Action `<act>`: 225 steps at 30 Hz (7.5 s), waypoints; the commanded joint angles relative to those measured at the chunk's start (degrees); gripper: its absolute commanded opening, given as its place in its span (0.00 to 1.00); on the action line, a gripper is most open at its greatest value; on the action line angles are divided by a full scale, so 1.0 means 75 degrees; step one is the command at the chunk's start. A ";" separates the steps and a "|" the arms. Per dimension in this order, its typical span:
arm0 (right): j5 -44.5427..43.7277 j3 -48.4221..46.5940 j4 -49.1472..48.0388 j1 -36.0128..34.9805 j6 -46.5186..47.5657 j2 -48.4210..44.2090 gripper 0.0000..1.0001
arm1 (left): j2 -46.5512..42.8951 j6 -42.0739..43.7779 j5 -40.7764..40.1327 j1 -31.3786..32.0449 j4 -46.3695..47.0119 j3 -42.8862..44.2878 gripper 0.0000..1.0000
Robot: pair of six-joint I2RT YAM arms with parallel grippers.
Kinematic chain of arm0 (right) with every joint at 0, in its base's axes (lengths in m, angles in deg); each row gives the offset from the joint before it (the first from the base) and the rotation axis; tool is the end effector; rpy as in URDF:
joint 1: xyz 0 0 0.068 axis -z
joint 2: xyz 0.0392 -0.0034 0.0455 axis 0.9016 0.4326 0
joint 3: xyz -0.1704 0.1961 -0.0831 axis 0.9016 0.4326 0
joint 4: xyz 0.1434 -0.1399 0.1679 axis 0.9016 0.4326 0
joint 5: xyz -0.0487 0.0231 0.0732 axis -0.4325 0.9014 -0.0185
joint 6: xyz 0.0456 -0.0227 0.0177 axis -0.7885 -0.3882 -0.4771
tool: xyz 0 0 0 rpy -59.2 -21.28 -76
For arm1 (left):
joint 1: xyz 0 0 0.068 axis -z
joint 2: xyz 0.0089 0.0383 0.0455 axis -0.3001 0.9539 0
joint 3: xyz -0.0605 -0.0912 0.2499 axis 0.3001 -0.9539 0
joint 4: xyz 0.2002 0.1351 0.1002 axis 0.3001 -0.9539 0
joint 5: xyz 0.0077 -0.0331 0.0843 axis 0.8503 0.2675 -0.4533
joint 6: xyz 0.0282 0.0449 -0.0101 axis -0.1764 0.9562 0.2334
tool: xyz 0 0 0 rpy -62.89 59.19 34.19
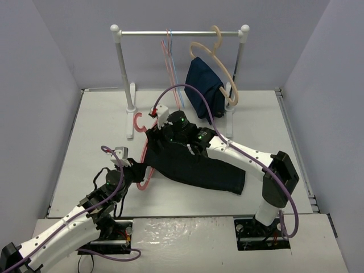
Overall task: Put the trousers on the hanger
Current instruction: Place the trousers on the hanger, then place the hanger at the clothesline.
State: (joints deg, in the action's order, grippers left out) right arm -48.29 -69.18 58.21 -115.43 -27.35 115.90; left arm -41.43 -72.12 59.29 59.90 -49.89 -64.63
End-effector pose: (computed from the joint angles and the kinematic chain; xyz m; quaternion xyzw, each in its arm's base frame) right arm 0.2522 0.3251 0.3273 -0.3763 0.6893 0.3641 0.5007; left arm 0.1169 -0.0940 0.2265 -0.0565 0.7621 -0.3313 0.5533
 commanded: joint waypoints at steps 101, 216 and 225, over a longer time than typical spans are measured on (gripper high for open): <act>0.3817 -0.1001 -0.1882 0.1370 0.1049 0.1233 0.00 | 0.6019 -0.2003 0.7204 -0.4664 0.2092 0.2563 0.81; 0.2401 -0.2716 -0.0218 0.1299 0.1147 -0.1544 0.00 | 0.3285 0.2565 0.4549 -0.3878 -0.5956 0.9047 0.88; 0.1057 -0.3076 -0.0018 0.0744 0.1344 -0.0882 0.00 | 0.3552 0.2747 0.4071 -0.2248 -0.5892 0.9278 0.87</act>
State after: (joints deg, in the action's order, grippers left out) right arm -34.53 -86.52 66.17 -109.15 -18.68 109.44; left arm -18.19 -53.54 92.47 38.18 -94.42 3.63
